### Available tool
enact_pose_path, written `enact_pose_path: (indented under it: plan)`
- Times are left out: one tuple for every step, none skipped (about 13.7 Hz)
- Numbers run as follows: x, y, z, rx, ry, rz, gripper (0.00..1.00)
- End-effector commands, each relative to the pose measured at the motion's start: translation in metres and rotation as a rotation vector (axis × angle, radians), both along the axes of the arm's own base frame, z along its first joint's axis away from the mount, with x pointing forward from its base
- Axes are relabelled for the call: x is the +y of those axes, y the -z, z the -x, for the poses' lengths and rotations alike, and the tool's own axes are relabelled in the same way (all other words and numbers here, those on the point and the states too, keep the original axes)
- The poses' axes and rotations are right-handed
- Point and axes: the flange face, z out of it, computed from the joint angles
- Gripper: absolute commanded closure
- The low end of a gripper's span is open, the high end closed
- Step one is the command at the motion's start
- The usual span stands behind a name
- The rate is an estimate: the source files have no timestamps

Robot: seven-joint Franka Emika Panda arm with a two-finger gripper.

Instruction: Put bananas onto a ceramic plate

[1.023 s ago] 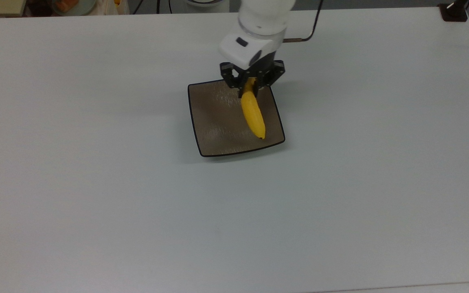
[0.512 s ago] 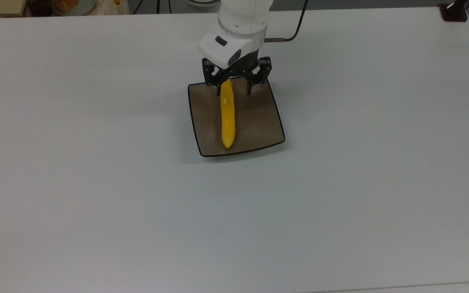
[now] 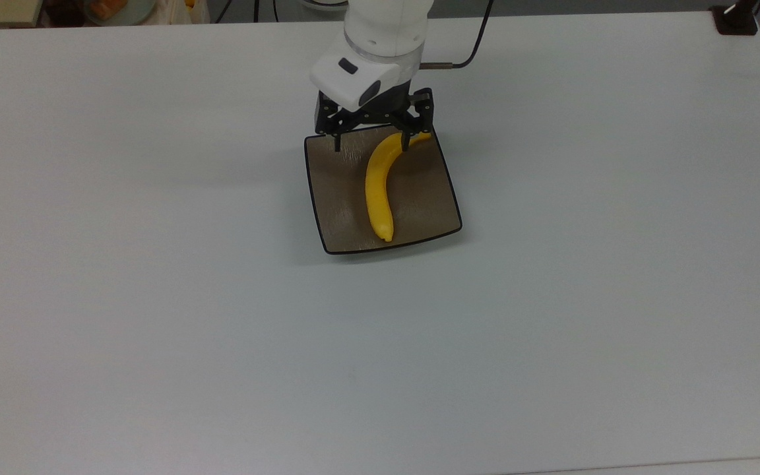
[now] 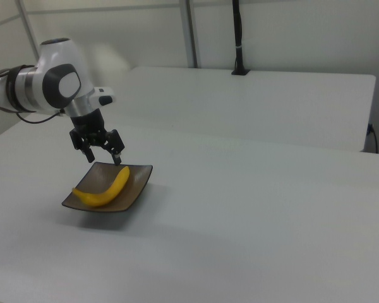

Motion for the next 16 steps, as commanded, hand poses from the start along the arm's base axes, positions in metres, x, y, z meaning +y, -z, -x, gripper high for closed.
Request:
enact_pose_path:
  plan:
    - [-0.021, -0.039, 0.006, 0.076, 0.017, 0.001, 0.0]
    - [-0.024, -0.045, 0.008, 0.102, 0.006, 0.006, 0.0]
    - [-0.026, -0.05, 0.01, 0.116, -0.008, 0.009, 0.0]
    - [-0.034, -0.054, 0.01, 0.122, -0.01, 0.009, 0.0]
    - [-0.042, -0.062, 0.011, 0.106, -0.002, 0.003, 0.0]
    - [-0.055, -0.069, 0.011, 0.092, 0.018, -0.008, 0.0]
    - [-0.064, -0.08, 0.013, 0.076, 0.033, -0.024, 0.0]
    - [-0.07, -0.091, 0.016, 0.061, 0.031, -0.041, 0.0]
    - [-0.081, -0.102, 0.02, 0.047, 0.029, -0.054, 0.0]
    - [-0.094, -0.111, 0.024, 0.037, 0.025, -0.06, 0.0]
    - [-0.1, -0.115, 0.028, 0.035, 0.009, -0.064, 0.0]
    - [-0.1, -0.115, 0.032, 0.038, -0.001, -0.066, 0.0]
    - [-0.1, -0.117, 0.034, 0.036, 0.0, -0.066, 0.0]
    - [-0.102, -0.117, 0.034, 0.037, 0.008, -0.066, 0.0]
    - [-0.109, -0.117, 0.034, 0.035, 0.025, -0.07, 0.0]
    - [-0.116, -0.119, 0.034, 0.031, 0.038, -0.076, 0.0]
